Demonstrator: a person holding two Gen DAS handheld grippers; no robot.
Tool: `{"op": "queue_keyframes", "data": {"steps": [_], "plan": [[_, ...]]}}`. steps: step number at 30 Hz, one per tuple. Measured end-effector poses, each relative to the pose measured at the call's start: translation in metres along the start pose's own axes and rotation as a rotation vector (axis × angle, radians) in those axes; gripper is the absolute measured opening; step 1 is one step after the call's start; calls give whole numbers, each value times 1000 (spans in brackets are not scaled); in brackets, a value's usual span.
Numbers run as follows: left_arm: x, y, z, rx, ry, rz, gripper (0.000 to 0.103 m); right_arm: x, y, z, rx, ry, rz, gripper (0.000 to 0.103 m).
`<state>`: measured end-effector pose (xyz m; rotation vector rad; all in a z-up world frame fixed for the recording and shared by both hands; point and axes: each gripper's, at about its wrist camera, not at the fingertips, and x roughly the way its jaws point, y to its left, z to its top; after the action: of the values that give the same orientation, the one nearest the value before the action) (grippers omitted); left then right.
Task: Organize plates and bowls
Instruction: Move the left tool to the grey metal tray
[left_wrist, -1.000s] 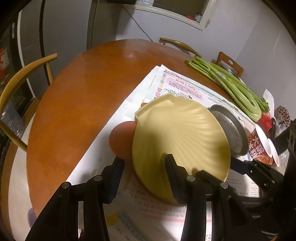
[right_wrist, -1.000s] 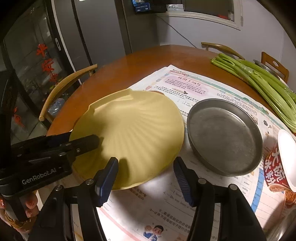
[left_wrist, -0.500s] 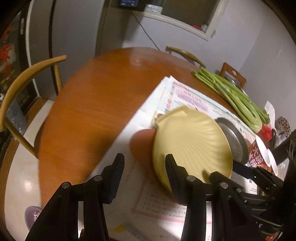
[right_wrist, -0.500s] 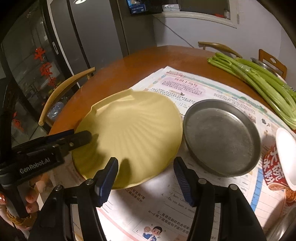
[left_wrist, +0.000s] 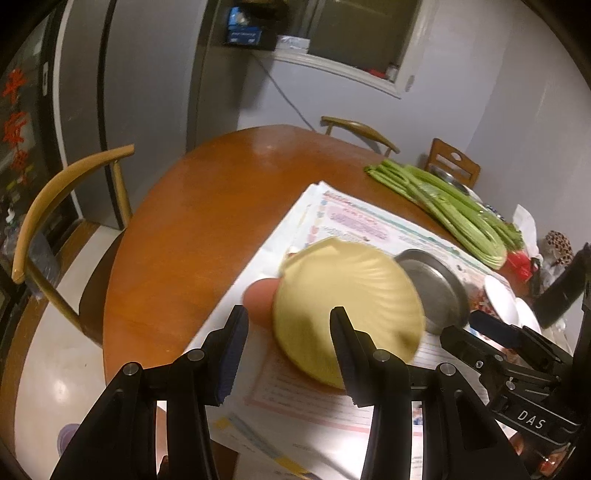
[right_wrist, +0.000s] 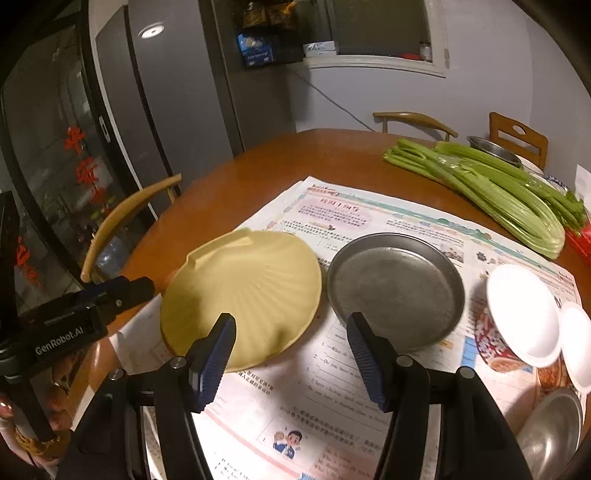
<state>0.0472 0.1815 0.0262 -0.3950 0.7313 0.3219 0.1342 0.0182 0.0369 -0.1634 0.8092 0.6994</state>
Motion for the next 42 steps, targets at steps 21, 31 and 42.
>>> {"op": "queue_keyframes", "data": {"steps": [21,31,42], "plan": [[-15,-87,31,103,1,-68,47,-79,-58,16,128,-115,61,65],[26,-123,68,176,78,-107,47,-59,-96,18,274,-17,89,65],[88,-145,89,271,202,-113,47,-12,-106,11,351,120,52,65]]}}
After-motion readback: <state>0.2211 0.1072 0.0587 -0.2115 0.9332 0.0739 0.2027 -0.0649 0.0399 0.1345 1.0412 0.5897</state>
